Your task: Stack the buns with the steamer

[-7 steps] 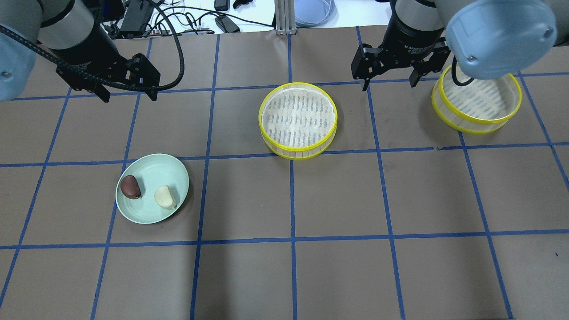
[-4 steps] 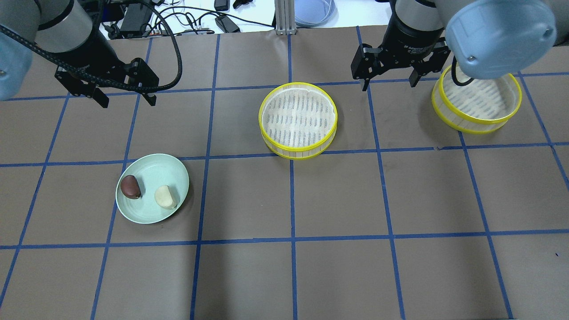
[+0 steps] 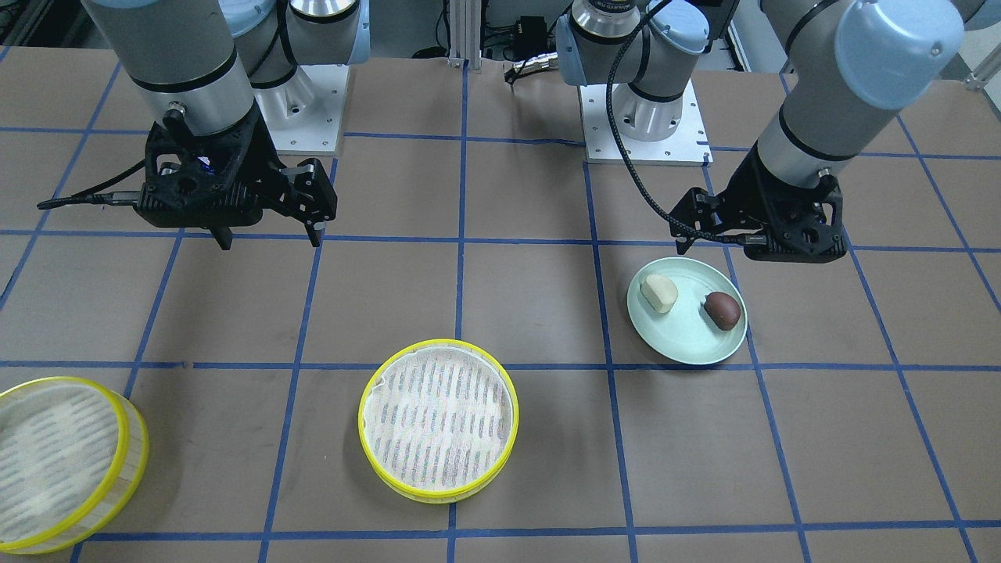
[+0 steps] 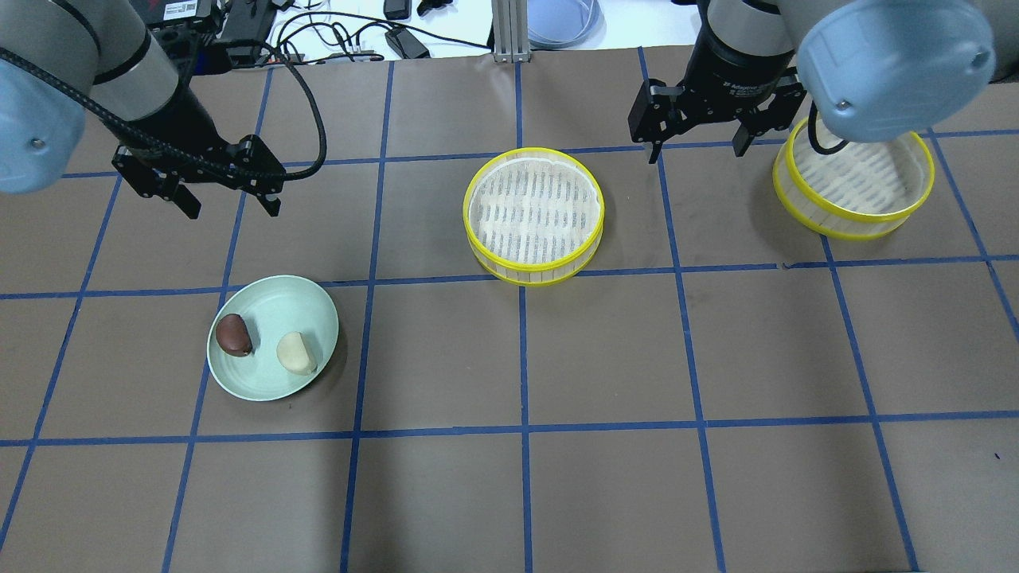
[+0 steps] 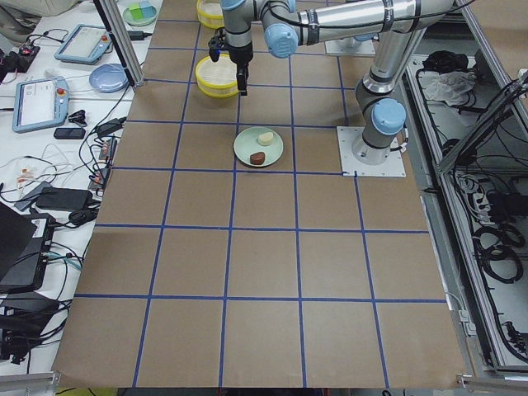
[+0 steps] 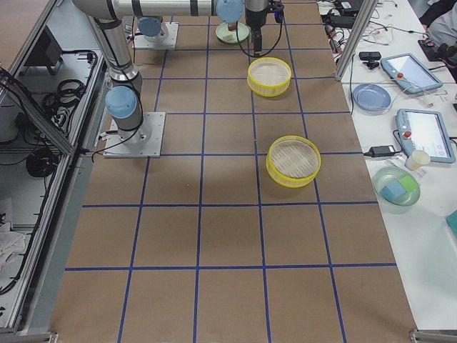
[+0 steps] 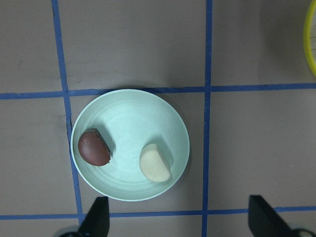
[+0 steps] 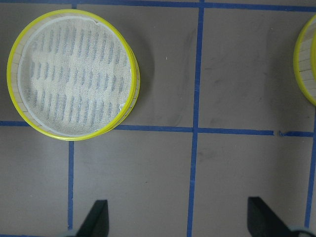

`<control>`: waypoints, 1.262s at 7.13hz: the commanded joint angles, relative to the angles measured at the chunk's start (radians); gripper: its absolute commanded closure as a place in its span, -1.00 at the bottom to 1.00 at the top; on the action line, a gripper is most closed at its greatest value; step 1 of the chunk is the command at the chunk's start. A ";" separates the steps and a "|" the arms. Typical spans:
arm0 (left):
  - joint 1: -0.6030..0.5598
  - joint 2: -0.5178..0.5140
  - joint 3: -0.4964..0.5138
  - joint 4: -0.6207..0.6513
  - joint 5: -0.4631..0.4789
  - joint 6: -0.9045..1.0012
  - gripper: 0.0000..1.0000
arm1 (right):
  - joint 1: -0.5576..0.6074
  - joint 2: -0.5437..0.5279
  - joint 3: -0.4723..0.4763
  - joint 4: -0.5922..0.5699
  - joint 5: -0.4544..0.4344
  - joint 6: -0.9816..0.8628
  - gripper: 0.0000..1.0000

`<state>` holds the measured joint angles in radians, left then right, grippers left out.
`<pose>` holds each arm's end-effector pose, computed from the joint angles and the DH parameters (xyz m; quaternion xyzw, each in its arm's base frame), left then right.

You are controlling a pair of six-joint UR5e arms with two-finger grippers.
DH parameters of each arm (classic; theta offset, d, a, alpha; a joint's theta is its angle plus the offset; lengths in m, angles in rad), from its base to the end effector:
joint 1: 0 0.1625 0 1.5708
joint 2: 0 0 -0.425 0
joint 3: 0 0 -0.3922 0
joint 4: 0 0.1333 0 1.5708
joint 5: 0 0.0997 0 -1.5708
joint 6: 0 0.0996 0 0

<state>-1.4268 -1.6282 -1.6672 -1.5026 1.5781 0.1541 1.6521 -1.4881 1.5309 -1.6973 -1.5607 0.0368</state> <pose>-0.0591 -0.5166 0.4190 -0.0052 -0.9991 -0.0429 0.0027 0.1773 -0.5220 0.4784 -0.0224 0.9989 -0.0415 0.0075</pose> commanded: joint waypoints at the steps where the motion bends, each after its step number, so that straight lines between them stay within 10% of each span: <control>1: 0.054 -0.022 -0.026 0.002 -0.012 0.009 -1.00 | 0.000 -0.001 0.000 0.001 -0.001 0.000 -1.00; 9: 0.088 -0.261 -0.152 0.068 -0.020 -0.309 -0.94 | -0.017 0.008 -0.002 -0.008 0.001 -0.011 -1.00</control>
<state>-1.3394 -1.8392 -1.7918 -1.4642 1.5607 -0.1287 1.6475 -1.4840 1.5306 -1.6995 -1.5648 0.0335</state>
